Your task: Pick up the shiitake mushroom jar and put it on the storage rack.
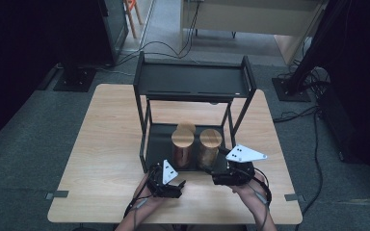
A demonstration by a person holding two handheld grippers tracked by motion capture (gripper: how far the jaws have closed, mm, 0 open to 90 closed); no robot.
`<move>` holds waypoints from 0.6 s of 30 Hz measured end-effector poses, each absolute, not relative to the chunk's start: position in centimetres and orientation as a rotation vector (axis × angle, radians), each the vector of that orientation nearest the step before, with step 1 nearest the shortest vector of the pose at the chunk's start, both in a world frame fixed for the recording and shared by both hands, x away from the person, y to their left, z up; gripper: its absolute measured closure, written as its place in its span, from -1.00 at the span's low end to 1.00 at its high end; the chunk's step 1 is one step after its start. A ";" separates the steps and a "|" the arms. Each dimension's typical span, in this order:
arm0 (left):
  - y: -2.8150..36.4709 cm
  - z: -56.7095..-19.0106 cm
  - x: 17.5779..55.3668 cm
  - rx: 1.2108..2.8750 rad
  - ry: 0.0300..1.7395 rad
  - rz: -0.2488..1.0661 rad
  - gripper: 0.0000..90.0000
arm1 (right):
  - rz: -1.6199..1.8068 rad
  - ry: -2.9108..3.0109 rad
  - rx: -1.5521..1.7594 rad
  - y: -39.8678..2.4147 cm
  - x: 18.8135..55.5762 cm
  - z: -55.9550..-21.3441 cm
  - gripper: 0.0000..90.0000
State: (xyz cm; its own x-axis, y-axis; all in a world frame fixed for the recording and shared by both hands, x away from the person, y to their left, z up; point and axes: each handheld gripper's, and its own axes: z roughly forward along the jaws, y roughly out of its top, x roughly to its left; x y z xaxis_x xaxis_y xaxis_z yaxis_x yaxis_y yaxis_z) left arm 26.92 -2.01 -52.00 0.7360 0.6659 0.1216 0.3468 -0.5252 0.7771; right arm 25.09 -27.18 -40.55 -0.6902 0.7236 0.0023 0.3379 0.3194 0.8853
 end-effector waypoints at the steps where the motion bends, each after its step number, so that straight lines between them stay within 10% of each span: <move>1: -2.0 -52.0 26.9 2.161 0.760 0.528 -0.72 | 1.331 2.198 0.939 -27.2 25.1 -40.6 -0.54; 18: -2.0 -52.0 26.9 2.161 0.759 0.527 -0.72 | 1.382 2.243 0.865 -26.8 25.2 -41.9 -0.54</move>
State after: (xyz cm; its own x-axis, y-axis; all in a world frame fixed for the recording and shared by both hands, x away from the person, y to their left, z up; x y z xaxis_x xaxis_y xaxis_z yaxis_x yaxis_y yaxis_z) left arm 26.94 -1.98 -52.00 0.7368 0.6651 0.1214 0.3464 -0.5255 0.7771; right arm 25.15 -26.77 -41.93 -0.7447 0.6673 0.0091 0.3079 0.3316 0.8918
